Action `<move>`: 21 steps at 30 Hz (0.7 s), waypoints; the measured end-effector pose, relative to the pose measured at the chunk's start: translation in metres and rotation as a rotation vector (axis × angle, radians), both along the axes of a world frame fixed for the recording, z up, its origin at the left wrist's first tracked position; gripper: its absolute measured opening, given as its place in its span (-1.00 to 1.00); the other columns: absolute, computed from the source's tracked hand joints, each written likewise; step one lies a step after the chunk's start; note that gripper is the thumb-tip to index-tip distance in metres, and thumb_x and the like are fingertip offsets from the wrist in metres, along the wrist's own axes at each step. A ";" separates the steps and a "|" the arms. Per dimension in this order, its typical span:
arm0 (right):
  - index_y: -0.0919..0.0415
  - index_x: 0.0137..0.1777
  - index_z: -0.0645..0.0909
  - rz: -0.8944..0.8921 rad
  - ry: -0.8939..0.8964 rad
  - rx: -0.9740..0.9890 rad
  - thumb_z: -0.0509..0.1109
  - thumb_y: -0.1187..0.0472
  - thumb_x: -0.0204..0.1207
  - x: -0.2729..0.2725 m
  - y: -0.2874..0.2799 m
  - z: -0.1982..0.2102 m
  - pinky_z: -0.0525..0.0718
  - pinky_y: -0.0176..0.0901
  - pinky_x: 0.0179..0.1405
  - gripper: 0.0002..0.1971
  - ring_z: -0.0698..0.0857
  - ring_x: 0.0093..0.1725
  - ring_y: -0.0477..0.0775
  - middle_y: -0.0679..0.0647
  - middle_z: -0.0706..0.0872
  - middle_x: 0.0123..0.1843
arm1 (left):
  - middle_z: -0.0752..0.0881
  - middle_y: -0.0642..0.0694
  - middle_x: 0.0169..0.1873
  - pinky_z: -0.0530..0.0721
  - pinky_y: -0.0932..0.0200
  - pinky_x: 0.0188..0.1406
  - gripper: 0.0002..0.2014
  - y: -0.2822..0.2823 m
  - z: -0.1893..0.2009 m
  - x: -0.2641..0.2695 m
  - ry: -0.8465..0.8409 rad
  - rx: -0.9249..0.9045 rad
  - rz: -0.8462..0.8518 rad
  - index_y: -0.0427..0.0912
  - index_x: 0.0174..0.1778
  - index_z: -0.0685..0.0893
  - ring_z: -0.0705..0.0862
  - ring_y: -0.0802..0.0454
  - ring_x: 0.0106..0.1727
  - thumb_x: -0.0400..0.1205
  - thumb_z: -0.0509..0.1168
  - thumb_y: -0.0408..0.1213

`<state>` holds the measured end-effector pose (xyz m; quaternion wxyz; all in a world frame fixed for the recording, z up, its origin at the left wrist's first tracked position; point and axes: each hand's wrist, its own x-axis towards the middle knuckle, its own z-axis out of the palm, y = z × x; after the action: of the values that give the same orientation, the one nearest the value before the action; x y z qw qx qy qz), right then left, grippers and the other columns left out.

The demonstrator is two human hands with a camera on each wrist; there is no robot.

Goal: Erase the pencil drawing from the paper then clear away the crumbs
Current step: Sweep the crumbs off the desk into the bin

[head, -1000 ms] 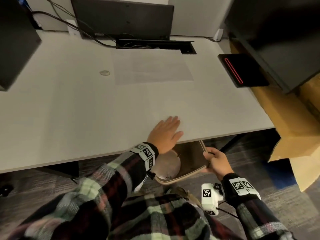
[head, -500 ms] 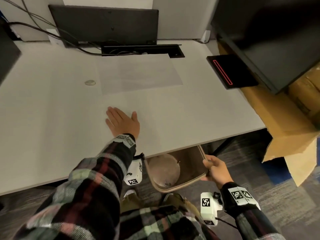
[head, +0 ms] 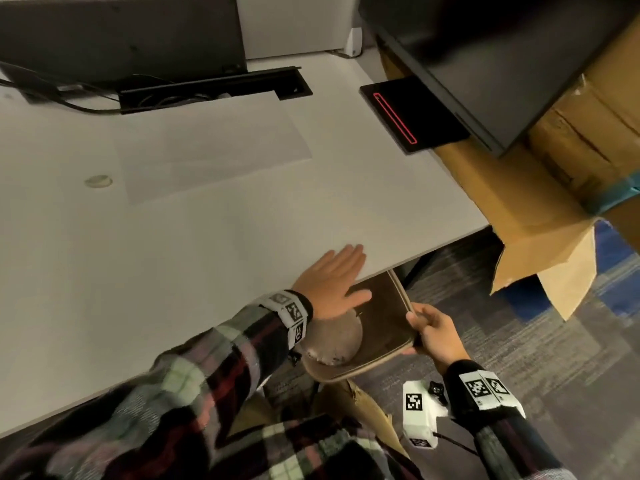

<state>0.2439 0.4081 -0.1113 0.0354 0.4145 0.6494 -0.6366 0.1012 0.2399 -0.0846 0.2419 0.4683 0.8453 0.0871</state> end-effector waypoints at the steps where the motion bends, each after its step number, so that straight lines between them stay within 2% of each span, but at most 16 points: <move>1: 0.28 0.19 0.54 -0.003 0.004 -0.005 0.18 0.38 0.65 0.001 0.001 0.000 0.70 -0.18 -0.62 -0.81 0.72 -0.34 0.08 0.17 0.71 -0.15 | -0.26 -0.07 0.64 -0.35 0.15 0.55 -0.34 -0.001 0.000 0.008 -0.006 -0.001 -0.065 -0.17 0.65 -0.20 -0.29 0.08 0.63 0.73 -0.18 0.11; 3: 0.28 0.19 0.54 0.002 0.008 -0.018 0.17 0.38 0.65 0.002 0.003 0.000 0.70 -0.17 -0.61 -0.81 0.74 -0.38 0.06 0.20 0.71 -0.14 | -0.09 -0.03 0.66 -0.29 0.18 0.55 -0.39 -0.005 0.004 0.022 -0.125 -0.008 -0.166 -0.14 0.66 0.00 -0.19 0.12 0.65 0.74 -0.11 0.06; 4: 0.28 0.19 0.54 0.006 0.010 -0.027 0.16 0.39 0.66 0.002 0.003 0.000 0.70 -0.18 -0.61 -0.81 0.75 -0.41 0.03 0.21 0.71 -0.14 | 0.04 0.01 0.65 -0.19 0.17 0.58 -0.44 -0.009 0.007 0.026 -0.242 0.029 -0.157 -0.11 0.64 0.13 -0.08 0.15 0.65 0.74 -0.06 0.04; 5: 0.28 0.18 0.54 0.009 0.012 -0.035 0.16 0.39 0.66 0.001 0.003 0.001 0.69 -0.19 -0.62 -0.81 0.75 -0.42 0.00 0.21 0.71 -0.14 | 0.19 0.04 0.62 -0.04 0.17 0.58 -0.48 -0.012 0.012 0.027 -0.371 0.121 -0.084 -0.08 0.60 0.26 0.04 0.18 0.63 0.73 0.01 0.03; 6: 0.28 0.18 0.54 0.009 0.015 -0.040 0.16 0.40 0.65 0.000 0.004 0.002 0.68 -0.20 -0.63 -0.81 0.75 -0.42 -0.02 0.19 0.71 -0.15 | 0.32 0.04 0.57 0.08 0.19 0.54 -0.51 -0.013 0.015 0.023 -0.421 0.256 0.029 -0.06 0.55 0.37 0.17 0.17 0.60 0.71 0.05 0.02; 7: 0.28 0.18 0.53 0.008 0.018 -0.042 0.16 0.40 0.65 0.000 0.004 0.003 0.68 -0.21 -0.64 -0.82 0.74 -0.39 -0.03 0.16 0.70 -0.16 | 0.41 0.03 0.52 0.10 0.21 0.51 -0.53 -0.013 0.016 0.015 -0.366 0.372 0.149 -0.06 0.50 0.44 0.25 0.15 0.58 0.69 0.06 0.01; 8: 0.28 0.18 0.53 0.009 0.021 -0.043 0.16 0.40 0.65 -0.001 0.004 0.003 0.68 -0.21 -0.64 -0.82 0.73 -0.35 -0.03 0.13 0.70 -0.16 | 0.40 0.01 0.53 0.03 0.20 0.53 -0.54 -0.012 0.015 0.004 -0.234 0.410 0.245 -0.06 0.51 0.42 0.24 0.12 0.59 0.70 0.03 -0.01; 10: 0.27 0.18 0.53 0.019 0.023 -0.043 0.17 0.39 0.65 -0.002 0.005 0.003 0.69 -0.21 -0.62 -0.81 0.72 -0.30 -0.03 0.11 0.71 -0.15 | 0.12 -0.01 0.64 -0.23 0.12 0.57 -0.50 -0.009 0.010 -0.011 -0.005 0.229 0.354 -0.08 0.62 0.17 -0.02 0.09 0.65 0.76 -0.10 -0.03; 12: 0.25 0.19 0.54 0.029 0.023 -0.036 0.17 0.38 0.65 -0.004 0.004 0.002 0.69 -0.21 -0.62 -0.81 0.74 -0.36 -0.03 0.12 0.72 -0.15 | -0.17 -0.06 0.65 -0.33 0.03 0.56 -0.41 -0.006 0.004 -0.004 0.073 0.014 0.272 -0.14 0.66 -0.11 -0.24 0.03 0.65 0.75 -0.19 0.04; 14: 0.26 0.19 0.54 0.035 0.026 -0.035 0.17 0.38 0.65 -0.006 0.003 0.001 0.68 -0.21 -0.62 -0.81 0.75 -0.43 -0.03 0.16 0.72 -0.17 | -0.16 -0.07 0.66 -0.31 0.03 0.56 -0.40 -0.002 0.002 0.018 -0.028 -0.003 0.050 -0.14 0.66 -0.08 -0.25 0.03 0.65 0.74 -0.17 0.06; 15: 0.26 0.19 0.53 0.036 0.027 -0.038 0.17 0.38 0.66 -0.007 0.003 0.000 0.67 -0.22 -0.63 -0.81 0.75 -0.45 -0.04 0.17 0.71 -0.18 | -0.06 -0.06 0.66 -0.27 0.05 0.57 -0.43 -0.001 0.004 0.027 -0.163 0.023 -0.025 -0.12 0.65 0.04 -0.18 0.04 0.66 0.75 -0.15 0.04; 16: 0.26 0.18 0.53 0.036 0.026 -0.042 0.16 0.38 0.66 -0.007 0.003 -0.001 0.66 -0.24 -0.64 -0.82 0.75 -0.48 -0.06 0.17 0.71 -0.20 | 0.08 -0.06 0.65 -0.19 0.10 0.57 -0.48 -0.001 0.008 0.032 -0.317 0.069 -0.018 -0.10 0.62 0.18 -0.07 0.04 0.66 0.75 -0.11 0.02; 17: 0.26 0.17 0.53 0.034 0.026 -0.042 0.16 0.38 0.66 -0.008 0.003 -0.002 0.66 -0.24 -0.65 -0.82 0.74 -0.49 -0.07 0.17 0.71 -0.21 | 0.22 -0.06 0.61 -0.10 0.14 0.56 -0.51 -0.002 0.013 0.030 -0.440 0.158 0.058 -0.09 0.58 0.31 0.04 0.04 0.65 0.75 -0.07 0.00; 18: 0.25 0.17 0.53 0.034 0.026 -0.039 0.16 0.38 0.65 -0.009 0.003 -0.003 0.66 -0.25 -0.65 -0.82 0.74 -0.50 -0.07 0.16 0.71 -0.21 | 0.32 -0.07 0.57 -0.04 0.17 0.53 -0.52 -0.001 0.016 0.021 -0.460 0.265 0.172 -0.10 0.54 0.39 0.14 0.02 0.63 0.74 -0.05 0.00; 20: 0.24 0.15 0.54 0.036 0.020 -0.037 0.17 0.37 0.65 -0.011 0.003 -0.004 0.66 -0.24 -0.65 -0.83 0.74 -0.49 -0.07 0.16 0.71 -0.22 | 0.31 -0.05 0.58 -0.05 0.14 0.53 -0.47 -0.005 0.020 -0.006 -0.239 0.389 0.462 -0.11 0.55 0.36 0.17 0.02 0.62 0.72 -0.11 0.06; 21: 0.23 0.12 0.55 0.035 0.020 -0.040 0.17 0.37 0.65 -0.012 0.004 -0.004 0.66 -0.23 -0.66 -0.84 0.74 -0.50 -0.06 0.16 0.71 -0.22 | 0.19 -0.02 0.62 -0.12 0.10 0.55 -0.46 -0.009 0.020 -0.022 -0.107 0.376 0.633 -0.10 0.59 0.25 0.08 0.05 0.64 0.73 -0.15 0.05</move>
<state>0.2322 0.4120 -0.1155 0.0482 0.3959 0.6440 -0.6528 0.0794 0.2305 -0.0647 0.1565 0.2146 0.9037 0.3358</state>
